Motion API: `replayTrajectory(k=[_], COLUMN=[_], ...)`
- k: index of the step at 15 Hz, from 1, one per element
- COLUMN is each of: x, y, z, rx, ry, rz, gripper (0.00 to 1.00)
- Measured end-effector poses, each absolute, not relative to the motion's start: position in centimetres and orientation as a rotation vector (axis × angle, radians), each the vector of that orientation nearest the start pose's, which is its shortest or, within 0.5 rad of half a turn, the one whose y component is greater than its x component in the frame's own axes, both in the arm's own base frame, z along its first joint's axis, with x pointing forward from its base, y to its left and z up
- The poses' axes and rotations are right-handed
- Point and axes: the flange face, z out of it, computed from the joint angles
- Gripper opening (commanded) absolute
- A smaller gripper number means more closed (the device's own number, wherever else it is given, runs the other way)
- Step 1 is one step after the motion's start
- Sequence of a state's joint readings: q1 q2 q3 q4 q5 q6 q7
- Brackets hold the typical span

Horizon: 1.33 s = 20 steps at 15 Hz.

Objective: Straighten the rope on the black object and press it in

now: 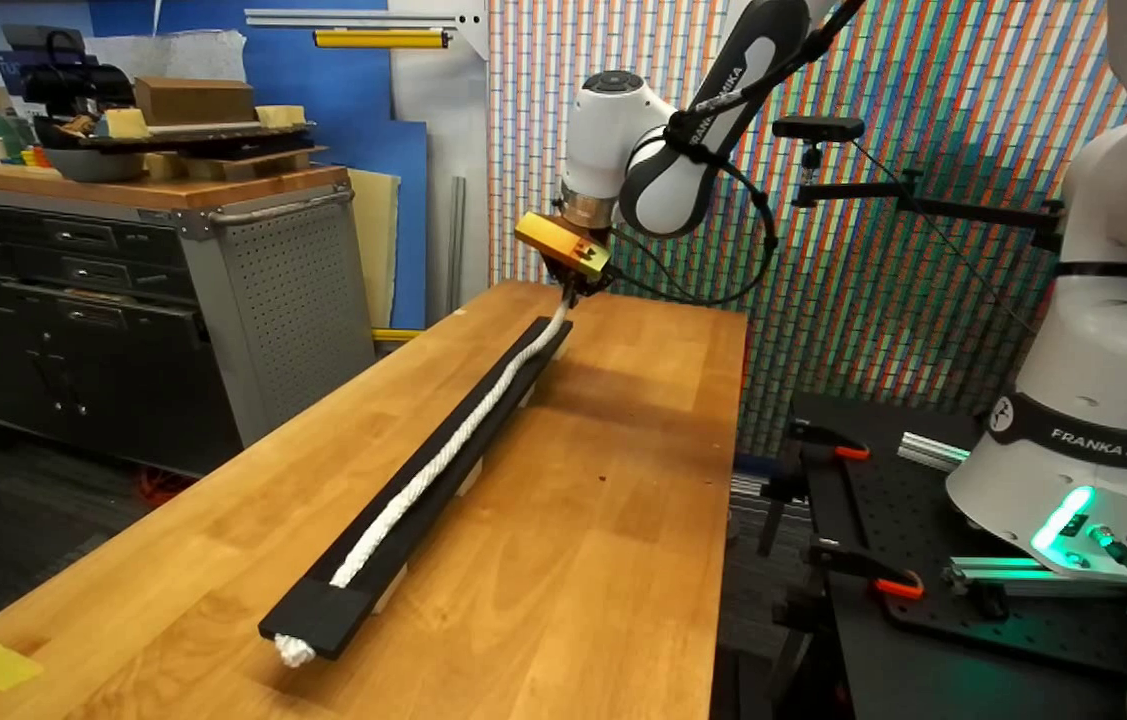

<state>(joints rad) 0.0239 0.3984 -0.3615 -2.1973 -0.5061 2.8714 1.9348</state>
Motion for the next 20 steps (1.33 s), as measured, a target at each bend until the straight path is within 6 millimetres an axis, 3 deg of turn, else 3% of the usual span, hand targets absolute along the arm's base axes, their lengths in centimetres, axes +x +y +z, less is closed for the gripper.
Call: replayTrajectory(k=[5, 14, 20], x=[56.3, 58.4, 59.1], y=[-16.2, -16.6, -17.3], z=[22.0, 21.3, 19.0], rx=[-2.053, -2.093, -2.117], ry=[2.383, 2.367, 2.388], rz=[-0.688, -0.76, -0.765], gripper=[0.03, 0.03, 0.03])
